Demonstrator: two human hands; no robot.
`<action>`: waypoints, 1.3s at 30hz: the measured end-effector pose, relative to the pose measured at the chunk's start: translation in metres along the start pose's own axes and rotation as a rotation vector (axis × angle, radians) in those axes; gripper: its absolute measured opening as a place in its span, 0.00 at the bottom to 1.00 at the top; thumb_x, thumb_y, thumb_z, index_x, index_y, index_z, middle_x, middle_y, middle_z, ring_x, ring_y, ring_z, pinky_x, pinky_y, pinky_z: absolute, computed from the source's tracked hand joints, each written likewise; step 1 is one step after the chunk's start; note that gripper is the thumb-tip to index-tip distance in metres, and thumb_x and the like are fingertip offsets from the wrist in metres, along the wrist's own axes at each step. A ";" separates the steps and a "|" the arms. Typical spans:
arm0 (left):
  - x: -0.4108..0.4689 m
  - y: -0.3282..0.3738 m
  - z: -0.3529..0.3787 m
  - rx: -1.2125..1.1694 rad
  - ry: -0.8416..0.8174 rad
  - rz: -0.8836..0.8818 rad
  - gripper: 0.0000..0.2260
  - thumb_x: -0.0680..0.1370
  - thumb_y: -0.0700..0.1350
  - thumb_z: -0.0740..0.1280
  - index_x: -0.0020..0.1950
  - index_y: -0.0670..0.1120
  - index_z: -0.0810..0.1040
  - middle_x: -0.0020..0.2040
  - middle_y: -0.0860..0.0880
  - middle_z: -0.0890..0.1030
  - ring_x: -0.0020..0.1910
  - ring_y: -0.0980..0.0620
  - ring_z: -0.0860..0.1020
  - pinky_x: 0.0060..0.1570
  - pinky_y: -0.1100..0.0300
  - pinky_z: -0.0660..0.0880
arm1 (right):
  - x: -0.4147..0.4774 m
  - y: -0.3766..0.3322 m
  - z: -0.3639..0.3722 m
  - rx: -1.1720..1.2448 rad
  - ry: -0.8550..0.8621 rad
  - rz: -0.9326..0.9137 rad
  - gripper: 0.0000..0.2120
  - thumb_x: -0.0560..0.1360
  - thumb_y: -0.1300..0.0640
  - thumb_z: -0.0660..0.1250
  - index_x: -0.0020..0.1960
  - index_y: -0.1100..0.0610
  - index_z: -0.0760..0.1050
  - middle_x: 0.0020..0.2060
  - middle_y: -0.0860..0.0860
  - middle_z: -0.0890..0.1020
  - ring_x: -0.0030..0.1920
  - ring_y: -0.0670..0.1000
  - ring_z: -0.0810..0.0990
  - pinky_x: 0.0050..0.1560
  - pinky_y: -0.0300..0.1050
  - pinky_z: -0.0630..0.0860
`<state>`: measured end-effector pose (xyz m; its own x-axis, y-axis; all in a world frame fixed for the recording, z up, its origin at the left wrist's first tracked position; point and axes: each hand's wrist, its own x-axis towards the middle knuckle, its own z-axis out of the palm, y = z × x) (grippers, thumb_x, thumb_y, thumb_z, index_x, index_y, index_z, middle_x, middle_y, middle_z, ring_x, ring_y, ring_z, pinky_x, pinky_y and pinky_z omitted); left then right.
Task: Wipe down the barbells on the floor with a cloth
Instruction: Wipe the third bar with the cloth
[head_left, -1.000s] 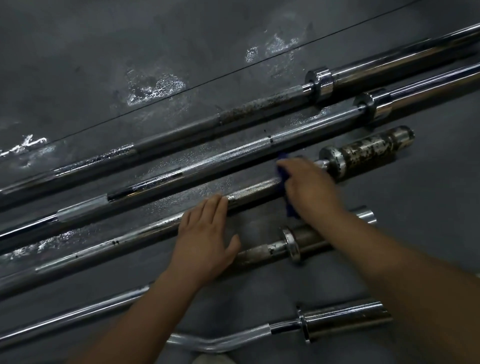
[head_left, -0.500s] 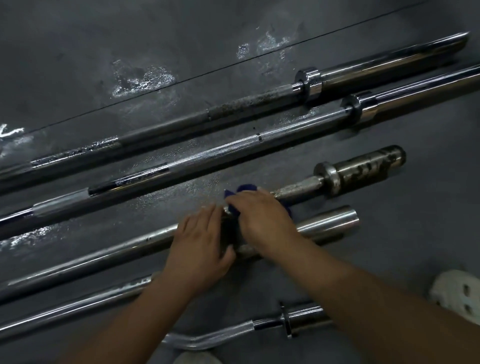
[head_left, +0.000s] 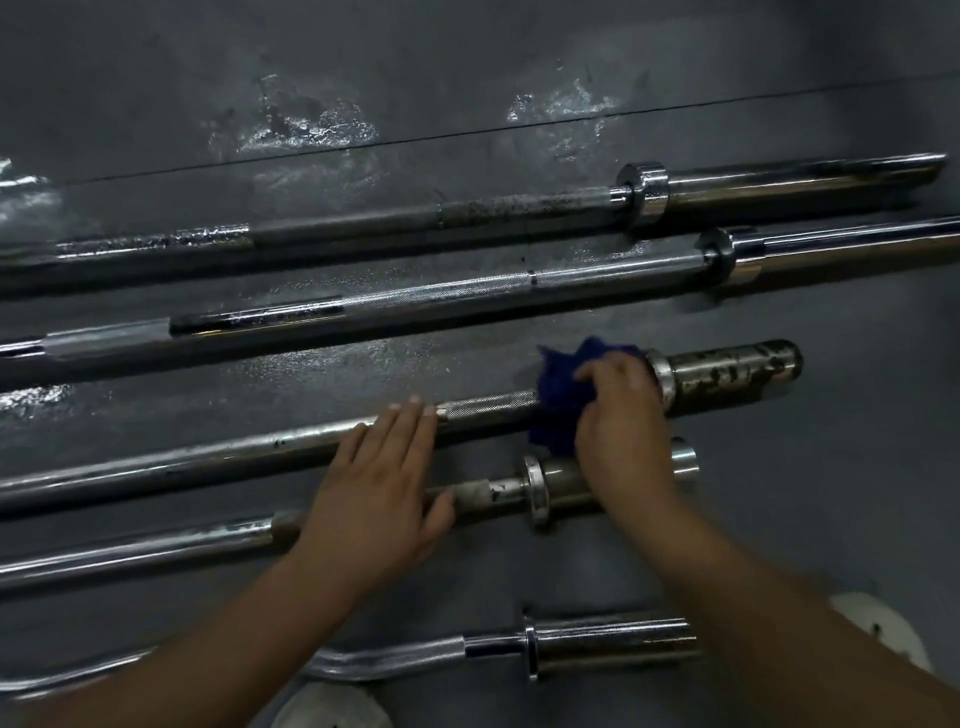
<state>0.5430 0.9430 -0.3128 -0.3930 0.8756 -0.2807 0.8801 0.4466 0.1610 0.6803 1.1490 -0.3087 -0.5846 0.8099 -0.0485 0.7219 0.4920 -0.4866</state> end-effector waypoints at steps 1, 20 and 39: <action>-0.002 0.000 0.003 0.013 -0.016 0.007 0.36 0.77 0.62 0.55 0.77 0.39 0.65 0.77 0.40 0.65 0.75 0.41 0.66 0.72 0.42 0.65 | -0.011 0.006 0.006 -0.061 -0.069 -0.057 0.23 0.71 0.72 0.62 0.64 0.61 0.75 0.67 0.59 0.72 0.67 0.61 0.71 0.69 0.50 0.67; 0.026 -0.024 0.001 0.041 -0.009 -0.028 0.38 0.75 0.62 0.55 0.79 0.41 0.62 0.80 0.42 0.58 0.79 0.44 0.57 0.74 0.46 0.54 | 0.048 -0.031 0.030 -0.161 -0.286 -0.472 0.23 0.69 0.63 0.66 0.64 0.53 0.76 0.58 0.53 0.78 0.56 0.58 0.76 0.55 0.52 0.76; 0.027 -0.029 -0.012 -0.067 -0.035 -0.013 0.40 0.74 0.65 0.47 0.81 0.45 0.56 0.82 0.47 0.52 0.80 0.48 0.50 0.76 0.51 0.48 | 0.021 -0.003 0.033 -0.376 -0.138 -0.166 0.34 0.70 0.58 0.70 0.74 0.58 0.64 0.74 0.66 0.58 0.74 0.66 0.59 0.72 0.59 0.62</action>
<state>0.5036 0.9559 -0.3141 -0.3936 0.8632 -0.3160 0.8547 0.4702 0.2198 0.6538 1.1539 -0.3371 -0.7296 0.6724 -0.1251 0.6838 0.7146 -0.1474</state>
